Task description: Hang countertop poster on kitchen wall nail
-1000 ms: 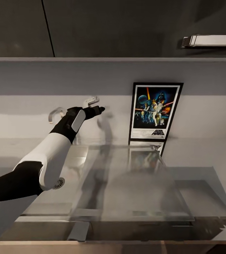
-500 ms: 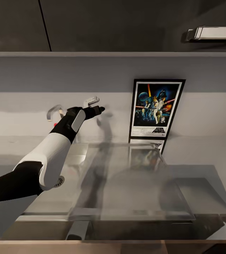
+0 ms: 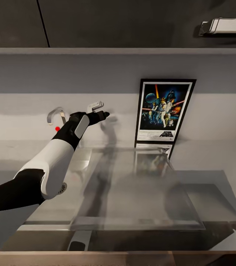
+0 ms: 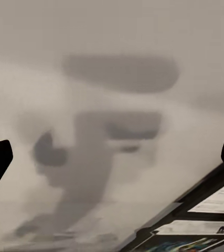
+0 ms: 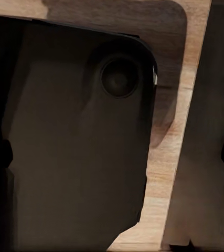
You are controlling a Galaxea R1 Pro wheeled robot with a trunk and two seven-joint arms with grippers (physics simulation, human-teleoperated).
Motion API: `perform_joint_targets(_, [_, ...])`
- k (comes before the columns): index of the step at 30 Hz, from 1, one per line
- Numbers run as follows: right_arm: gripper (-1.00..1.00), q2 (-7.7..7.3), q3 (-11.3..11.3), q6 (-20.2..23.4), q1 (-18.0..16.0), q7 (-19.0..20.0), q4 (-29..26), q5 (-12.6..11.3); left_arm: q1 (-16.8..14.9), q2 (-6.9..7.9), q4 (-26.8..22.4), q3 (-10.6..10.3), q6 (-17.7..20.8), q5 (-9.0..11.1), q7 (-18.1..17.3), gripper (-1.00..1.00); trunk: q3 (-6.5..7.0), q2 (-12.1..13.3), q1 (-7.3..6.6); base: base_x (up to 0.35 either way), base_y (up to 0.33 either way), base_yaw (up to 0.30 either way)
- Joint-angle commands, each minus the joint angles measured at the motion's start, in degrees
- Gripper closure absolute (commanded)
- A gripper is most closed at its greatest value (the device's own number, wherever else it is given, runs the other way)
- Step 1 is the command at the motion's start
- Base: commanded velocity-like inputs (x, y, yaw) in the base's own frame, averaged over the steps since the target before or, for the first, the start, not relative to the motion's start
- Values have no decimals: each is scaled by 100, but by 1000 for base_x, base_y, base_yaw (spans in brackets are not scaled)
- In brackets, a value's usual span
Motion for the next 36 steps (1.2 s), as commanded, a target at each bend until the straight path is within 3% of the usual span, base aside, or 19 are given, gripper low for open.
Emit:
perform_joint_targets(1, [-100, -19, -3, -8, 2, -27, -5, 58, -2, -6, -8, 34, 36, 40, 8, -100, -14, -3, 0, 0, 0, 0])
perform_joint_targets(7, [-100, -83, -9, -8, 2, -27, -7, 53, -2, -6, -8, 34, 36, 40, -56, -100, -69, -3, 0, 0, 0, 0])
perform_joint_targets(36, [-100, -93, -23, -8, 2, -27, -17, 52, -2, -6, -39, -4, -88, 48, -461, -100, -335, -3, 0, 0, 0, 0])
